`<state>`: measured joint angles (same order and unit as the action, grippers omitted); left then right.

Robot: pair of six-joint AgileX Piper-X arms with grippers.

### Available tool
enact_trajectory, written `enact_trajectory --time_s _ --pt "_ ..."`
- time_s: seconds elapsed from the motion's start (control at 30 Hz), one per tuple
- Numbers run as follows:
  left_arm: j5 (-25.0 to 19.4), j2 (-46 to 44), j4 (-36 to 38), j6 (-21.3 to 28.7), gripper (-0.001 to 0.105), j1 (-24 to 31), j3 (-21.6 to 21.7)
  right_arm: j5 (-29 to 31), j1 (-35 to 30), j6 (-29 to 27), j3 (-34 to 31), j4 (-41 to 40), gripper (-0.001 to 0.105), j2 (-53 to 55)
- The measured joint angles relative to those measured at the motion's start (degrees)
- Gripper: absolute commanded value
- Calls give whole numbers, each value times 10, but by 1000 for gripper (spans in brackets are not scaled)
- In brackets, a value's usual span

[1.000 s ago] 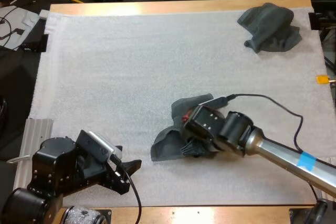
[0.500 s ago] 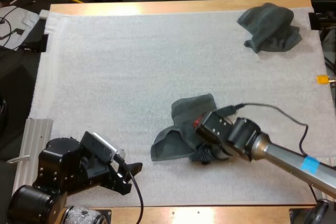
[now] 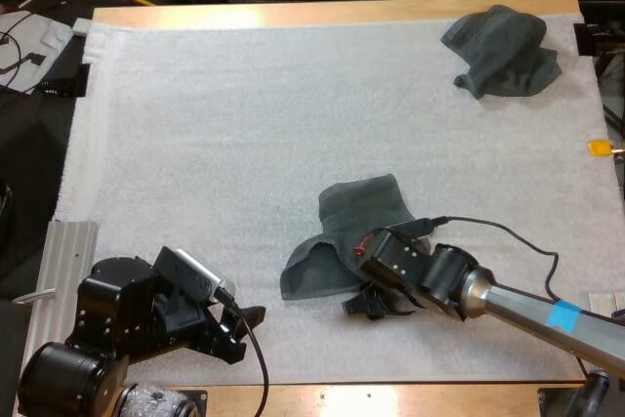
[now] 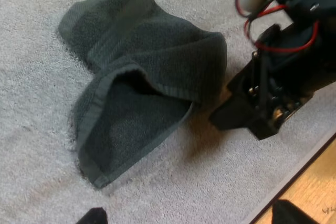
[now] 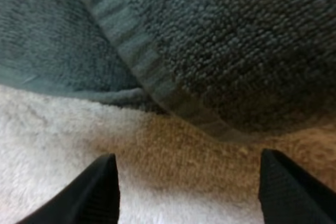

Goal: Pick towel from pile, fold and stack

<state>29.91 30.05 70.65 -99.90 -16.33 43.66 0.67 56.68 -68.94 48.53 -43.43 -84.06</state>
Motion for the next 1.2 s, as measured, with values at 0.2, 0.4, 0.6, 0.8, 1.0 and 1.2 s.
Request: enact_trajectory --time_s 0.2,0.4,0.6,0.8,1.0,1.2 --pt "0 0 10 0 60 0 0 0 2 19 -4 24 55 -32" --pt "0 0 9 0 60 0 0 14 2 40 -8 55 51 -71" --pt "0 0 9 0 60 0 0 34 2 65 -8 67 26 -80" --pt "0 0 9 0 60 0 0 51 2 69 -8 68 1 -80" --pt "0 0 10 0 60 -1 0 61 2 68 -8 65 0 -69" --pt "0 0 10 0 60 -2 0 84 2 40 -1 20 0 -13"
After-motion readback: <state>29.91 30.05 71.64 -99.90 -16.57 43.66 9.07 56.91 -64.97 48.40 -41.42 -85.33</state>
